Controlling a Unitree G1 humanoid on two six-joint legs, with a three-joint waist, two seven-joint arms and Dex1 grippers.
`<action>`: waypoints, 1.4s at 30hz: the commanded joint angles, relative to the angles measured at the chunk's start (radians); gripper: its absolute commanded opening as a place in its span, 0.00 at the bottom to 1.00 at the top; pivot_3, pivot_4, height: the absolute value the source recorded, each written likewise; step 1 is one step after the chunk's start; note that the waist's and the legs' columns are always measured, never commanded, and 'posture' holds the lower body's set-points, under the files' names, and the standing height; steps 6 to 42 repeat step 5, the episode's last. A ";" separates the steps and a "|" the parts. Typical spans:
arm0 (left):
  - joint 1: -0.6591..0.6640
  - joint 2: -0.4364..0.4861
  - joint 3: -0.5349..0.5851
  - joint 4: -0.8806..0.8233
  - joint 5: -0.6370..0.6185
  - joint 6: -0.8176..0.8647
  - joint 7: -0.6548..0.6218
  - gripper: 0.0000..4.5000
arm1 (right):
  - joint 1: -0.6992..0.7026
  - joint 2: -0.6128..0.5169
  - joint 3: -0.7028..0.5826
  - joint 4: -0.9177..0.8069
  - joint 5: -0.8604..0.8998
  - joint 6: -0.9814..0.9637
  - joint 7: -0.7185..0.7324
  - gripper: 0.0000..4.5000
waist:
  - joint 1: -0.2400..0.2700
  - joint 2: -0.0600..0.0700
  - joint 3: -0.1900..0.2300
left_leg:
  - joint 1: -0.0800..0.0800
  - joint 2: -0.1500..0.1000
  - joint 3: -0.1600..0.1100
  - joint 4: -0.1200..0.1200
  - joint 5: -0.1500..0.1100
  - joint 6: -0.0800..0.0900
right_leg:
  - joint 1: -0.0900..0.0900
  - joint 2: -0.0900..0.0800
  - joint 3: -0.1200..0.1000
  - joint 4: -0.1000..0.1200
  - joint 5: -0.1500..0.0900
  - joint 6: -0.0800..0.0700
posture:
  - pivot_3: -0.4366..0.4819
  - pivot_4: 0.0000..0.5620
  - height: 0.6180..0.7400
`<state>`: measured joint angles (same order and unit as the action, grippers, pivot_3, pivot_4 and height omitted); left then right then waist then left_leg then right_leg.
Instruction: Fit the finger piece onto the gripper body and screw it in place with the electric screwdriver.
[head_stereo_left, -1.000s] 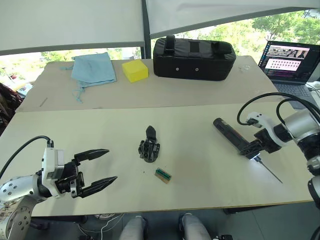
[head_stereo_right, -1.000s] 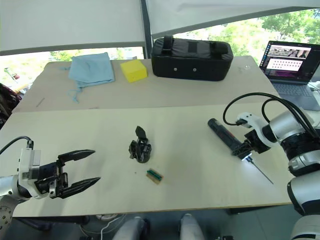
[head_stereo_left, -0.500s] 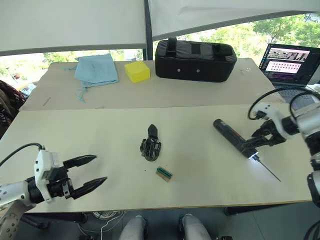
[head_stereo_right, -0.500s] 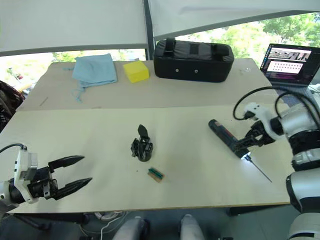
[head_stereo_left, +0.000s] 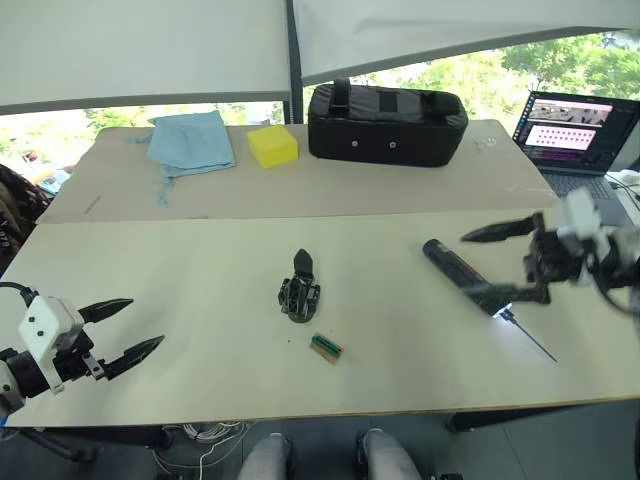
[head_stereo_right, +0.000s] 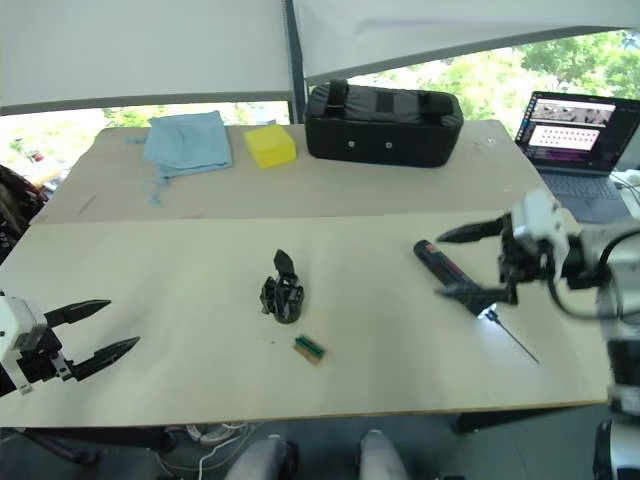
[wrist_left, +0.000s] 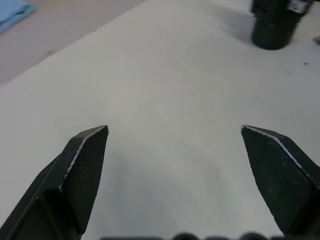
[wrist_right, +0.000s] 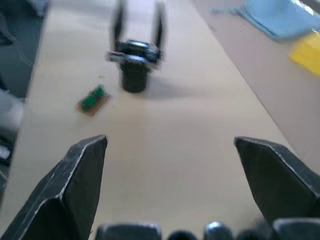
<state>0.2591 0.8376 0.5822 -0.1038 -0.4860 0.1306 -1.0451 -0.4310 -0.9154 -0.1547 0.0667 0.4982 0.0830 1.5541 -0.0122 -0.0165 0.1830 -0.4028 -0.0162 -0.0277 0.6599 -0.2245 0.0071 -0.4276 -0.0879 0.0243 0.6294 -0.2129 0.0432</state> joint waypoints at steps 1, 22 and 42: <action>-0.013 0.001 0.035 -0.033 0.012 -0.008 0.045 1.00 | 0.062 0.010 -0.056 -0.081 0.039 -0.064 -0.001 0.99 | 0.006 0.000 0.000 | 0.000 -0.002 0.000 0.001 0.000 0.000 | 0.000 -0.002 0.000 0.000 0.000 0.001 | 0.48 0.27 1.00; -0.004 -0.004 0.034 -0.054 -0.001 0.001 0.045 1.00 | 0.070 0.023 -0.065 -0.069 0.042 -0.083 -0.013 0.99 | 0.006 -0.001 0.000 | 0.004 -0.002 0.001 0.001 0.000 0.000 | 0.005 -0.004 0.001 -0.003 0.001 0.003 | 0.48 0.27 1.00; -0.004 -0.004 0.034 -0.054 -0.001 0.001 0.045 1.00 | 0.070 0.023 -0.065 -0.069 0.042 -0.083 -0.013 0.99 | 0.006 -0.001 0.000 | 0.004 -0.002 0.001 0.001 0.000 0.000 | 0.005 -0.004 0.001 -0.003 0.001 0.003 | 0.48 0.27 1.00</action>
